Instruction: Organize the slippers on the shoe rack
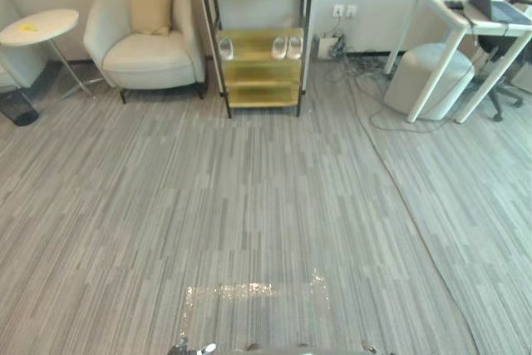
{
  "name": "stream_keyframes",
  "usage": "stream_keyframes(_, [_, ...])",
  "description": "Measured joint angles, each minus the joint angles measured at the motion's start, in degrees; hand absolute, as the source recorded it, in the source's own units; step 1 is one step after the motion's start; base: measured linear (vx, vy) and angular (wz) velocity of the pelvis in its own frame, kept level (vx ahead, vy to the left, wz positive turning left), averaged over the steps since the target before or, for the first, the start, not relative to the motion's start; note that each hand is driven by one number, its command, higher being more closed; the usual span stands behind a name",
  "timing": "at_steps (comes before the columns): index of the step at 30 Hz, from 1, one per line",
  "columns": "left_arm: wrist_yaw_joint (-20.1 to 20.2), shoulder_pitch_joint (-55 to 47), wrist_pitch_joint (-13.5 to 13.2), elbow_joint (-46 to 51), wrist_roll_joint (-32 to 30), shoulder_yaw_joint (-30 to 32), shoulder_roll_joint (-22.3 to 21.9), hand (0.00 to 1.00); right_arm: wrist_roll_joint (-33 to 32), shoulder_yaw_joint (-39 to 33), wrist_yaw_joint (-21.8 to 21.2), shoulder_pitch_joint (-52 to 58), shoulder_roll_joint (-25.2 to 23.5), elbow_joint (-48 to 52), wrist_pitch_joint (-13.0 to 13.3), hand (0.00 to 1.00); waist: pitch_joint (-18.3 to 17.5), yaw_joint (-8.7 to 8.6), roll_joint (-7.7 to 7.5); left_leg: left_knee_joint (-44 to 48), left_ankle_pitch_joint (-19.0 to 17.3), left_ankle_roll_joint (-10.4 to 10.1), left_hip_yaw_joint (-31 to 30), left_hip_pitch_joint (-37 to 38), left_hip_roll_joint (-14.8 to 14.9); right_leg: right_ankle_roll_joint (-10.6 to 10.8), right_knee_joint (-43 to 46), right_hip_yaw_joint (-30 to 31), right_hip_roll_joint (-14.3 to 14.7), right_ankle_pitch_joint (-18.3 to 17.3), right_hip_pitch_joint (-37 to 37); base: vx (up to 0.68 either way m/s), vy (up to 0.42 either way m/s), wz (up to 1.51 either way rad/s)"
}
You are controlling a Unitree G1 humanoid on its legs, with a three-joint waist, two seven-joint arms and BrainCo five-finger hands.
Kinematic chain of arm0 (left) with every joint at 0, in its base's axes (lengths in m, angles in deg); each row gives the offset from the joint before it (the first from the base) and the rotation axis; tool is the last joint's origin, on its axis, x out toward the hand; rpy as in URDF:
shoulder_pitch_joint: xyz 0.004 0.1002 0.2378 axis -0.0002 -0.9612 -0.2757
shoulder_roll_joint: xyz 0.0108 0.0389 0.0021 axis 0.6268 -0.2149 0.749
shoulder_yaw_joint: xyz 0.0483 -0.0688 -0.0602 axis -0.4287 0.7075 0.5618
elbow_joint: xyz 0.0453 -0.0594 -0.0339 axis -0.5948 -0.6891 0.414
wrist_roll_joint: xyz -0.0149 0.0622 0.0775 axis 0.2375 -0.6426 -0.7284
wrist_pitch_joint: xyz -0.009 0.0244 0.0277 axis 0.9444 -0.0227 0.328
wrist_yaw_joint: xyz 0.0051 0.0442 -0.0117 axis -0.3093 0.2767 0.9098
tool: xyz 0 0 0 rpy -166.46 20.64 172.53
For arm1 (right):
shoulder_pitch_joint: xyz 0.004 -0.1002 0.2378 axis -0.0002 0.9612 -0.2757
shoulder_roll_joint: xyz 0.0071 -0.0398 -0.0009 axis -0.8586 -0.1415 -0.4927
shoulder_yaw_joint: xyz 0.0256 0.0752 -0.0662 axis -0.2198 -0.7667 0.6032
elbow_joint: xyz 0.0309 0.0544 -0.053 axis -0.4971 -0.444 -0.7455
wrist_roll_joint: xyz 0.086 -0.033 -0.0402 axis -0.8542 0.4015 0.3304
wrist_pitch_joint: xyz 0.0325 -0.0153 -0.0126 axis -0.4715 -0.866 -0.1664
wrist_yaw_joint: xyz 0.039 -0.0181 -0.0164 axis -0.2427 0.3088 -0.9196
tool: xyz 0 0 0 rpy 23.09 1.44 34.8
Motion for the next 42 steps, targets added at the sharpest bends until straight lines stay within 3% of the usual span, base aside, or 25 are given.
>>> stream_keyframes(9, [0.0, 1.4, -0.2, -0.3, -1.7, -0.1, 0.0, 0.00, 2.1, -2.1, 0.1, -3.8, -0.9, 0.1, 0.2, 0.00, 1.6, 0.03, -0.12, -3.5, 1.0, -1.6, -0.1, 3.1, 0.2, 2.5, -1.7, -2.8, 0.4, -0.1, 2.5, 0.03, -0.016, 0.05])
stream_keyframes(20, [0.0, 1.8, -0.2, -0.3, -1.7, -0.1, 0.1, 0.00, 2.2, -2.1, 0.2, -6.0, -2.2, 0.1, 0.6, 0.00, 2.7, 0.25, -0.22, -4.7, 1.9, -2.0, -0.4, 3.9, 0.2, 2.5, -1.7, -4.2, 0.4, -0.1, 3.0, -0.04, -0.014, 0.03])
stream_keyframes(35, [-0.1, 2.2, -0.2, -0.3, -1.5, 0.0, 0.6, 0.00, 2.7, -2.1, 0.2, -6.8, -2.4, 0.1, 0.5, 0.00, 3.8, 0.24, -1.19, -6.4, 3.3, -0.9, -3.0, 3.2, -0.3, 2.1, -2.4, -8.3, 0.1, -0.4, 2.8, -0.03, -0.011, 0.09])
stream_keyframes(37, [-0.1, 2.6, -0.2, -0.3, -1.4, 0.0, 0.9, 0.00, 2.9, -2.1, 0.2, -6.9, -2.7, 0.1, 0.6, 0.00, 4.3, 0.27, -1.84, -4.5, 2.7, -1.6, -2.9, 2.0, -0.5, 1.1, -1.6, -8.7, -0.5, -1.1, 2.3, 0.01, -0.002, 0.16])
stream_keyframes(39, [0.0, 3.5, -0.2, -0.2, -1.1, 0.5, 1.6, 0.00, 2.9, -2.0, 0.2, -7.1, -3.1, 0.4, 0.6, 0.00, 5.2, 0.44, -3.03, 8.6, -2.2, -3.3, 0.0, -4.2, 0.0, -0.5, 0.4, -8.7, -1.6, -2.4, 1.5, -0.01, -0.019, 0.04])
stream_keyframes(40, [-0.1, 3.4, -0.2, 0.0, -0.7, 2.6, 1.3, 0.00, 2.6, -2.0, 0.2, -7.0, -3.3, 0.7, 0.6, 0.00, 5.9, 0.85, -3.18, 21.1, -4.9, -4.0, 3.7, -8.8, 2.1, -1.0, 1.2, -7.9, -1.7, -3.0, 2.1, -0.01, -0.043, -0.19])
stream_keyframes(41, [-0.2, 3.5, -0.2, 0.3, -0.3, 3.3, 1.1, 0.00, 2.5, -2.0, 0.3, -6.9, -3.3, 0.8, 0.6, 0.00, 6.0, 0.95, -3.13, 24.5, -5.3, -3.8, 4.6, -10.1, 2.9, -1.1, 1.5, -7.4, -1.6, -3.2, 2.2, -0.01, -0.034, -0.42])
stream_keyframes(42, [-0.3, 3.0, -0.2, 1.7, 0.3, 5.1, 0.3, 0.00, 2.3, -1.4, 0.3, -6.6, -3.4, 1.8, 0.6, 0.00, 6.6, 1.35, -2.46, 35.6, -6.3, -3.4, 7.2, -14.3, 6.2, -1.6, 3.1, -6.4, -1.4, -4.5, 2.9, 0.04, 0.068, -0.43])
